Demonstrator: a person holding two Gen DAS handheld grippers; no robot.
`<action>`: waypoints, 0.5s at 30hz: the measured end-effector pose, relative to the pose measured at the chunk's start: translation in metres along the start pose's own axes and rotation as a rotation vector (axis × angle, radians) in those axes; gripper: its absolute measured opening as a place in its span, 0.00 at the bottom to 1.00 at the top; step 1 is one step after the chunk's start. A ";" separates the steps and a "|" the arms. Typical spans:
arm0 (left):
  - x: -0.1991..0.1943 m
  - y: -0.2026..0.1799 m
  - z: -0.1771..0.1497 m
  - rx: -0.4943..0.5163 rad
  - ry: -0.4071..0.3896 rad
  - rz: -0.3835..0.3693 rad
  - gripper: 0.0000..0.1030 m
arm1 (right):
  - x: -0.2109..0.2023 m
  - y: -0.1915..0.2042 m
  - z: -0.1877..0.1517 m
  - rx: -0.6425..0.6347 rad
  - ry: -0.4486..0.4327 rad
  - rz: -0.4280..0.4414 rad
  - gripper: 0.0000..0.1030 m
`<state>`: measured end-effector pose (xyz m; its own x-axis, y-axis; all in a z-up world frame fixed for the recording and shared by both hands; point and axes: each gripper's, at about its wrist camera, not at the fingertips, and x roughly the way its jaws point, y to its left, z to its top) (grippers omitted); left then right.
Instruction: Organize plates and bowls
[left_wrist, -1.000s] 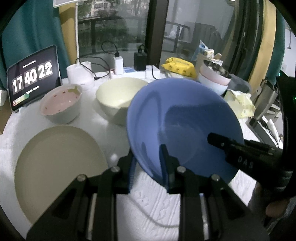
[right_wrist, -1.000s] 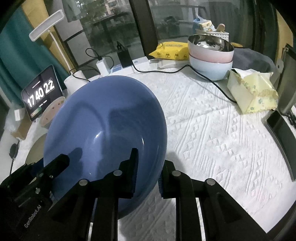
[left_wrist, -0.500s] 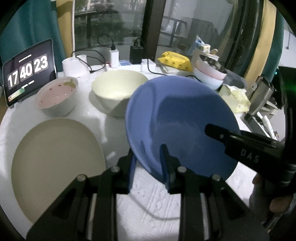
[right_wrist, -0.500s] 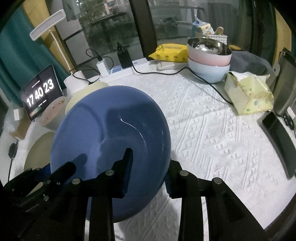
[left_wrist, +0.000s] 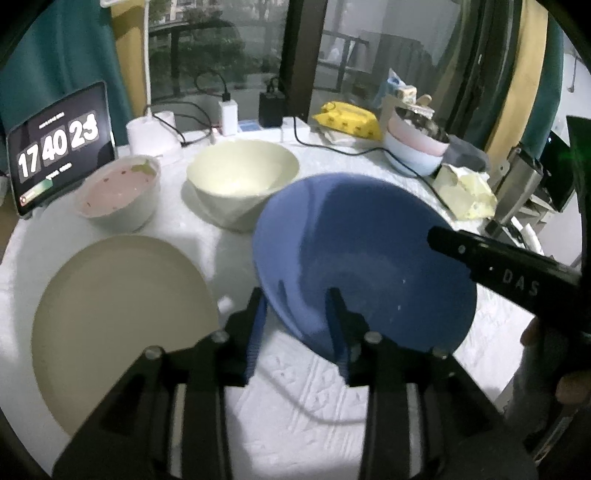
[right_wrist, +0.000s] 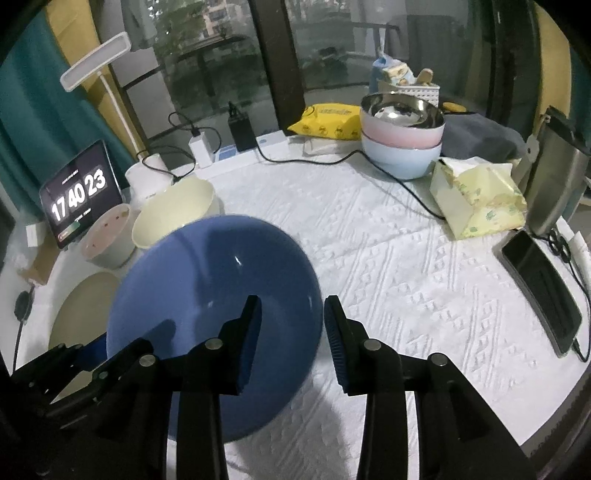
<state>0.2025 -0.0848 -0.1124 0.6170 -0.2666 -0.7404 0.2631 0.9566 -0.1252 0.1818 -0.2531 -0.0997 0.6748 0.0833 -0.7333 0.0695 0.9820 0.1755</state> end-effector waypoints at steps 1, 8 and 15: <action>-0.003 0.001 0.001 -0.002 -0.010 -0.001 0.39 | -0.001 0.001 0.001 -0.001 -0.005 -0.001 0.36; -0.015 0.013 0.014 -0.036 -0.050 0.007 0.47 | -0.005 0.006 0.014 -0.019 -0.029 0.007 0.36; -0.022 0.025 0.027 -0.064 -0.079 0.032 0.47 | -0.003 0.015 0.027 -0.036 -0.040 0.020 0.36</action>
<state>0.2155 -0.0586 -0.0819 0.6812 -0.2422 -0.6909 0.1963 0.9696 -0.1463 0.2002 -0.2429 -0.0773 0.7048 0.0967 -0.7028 0.0298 0.9858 0.1655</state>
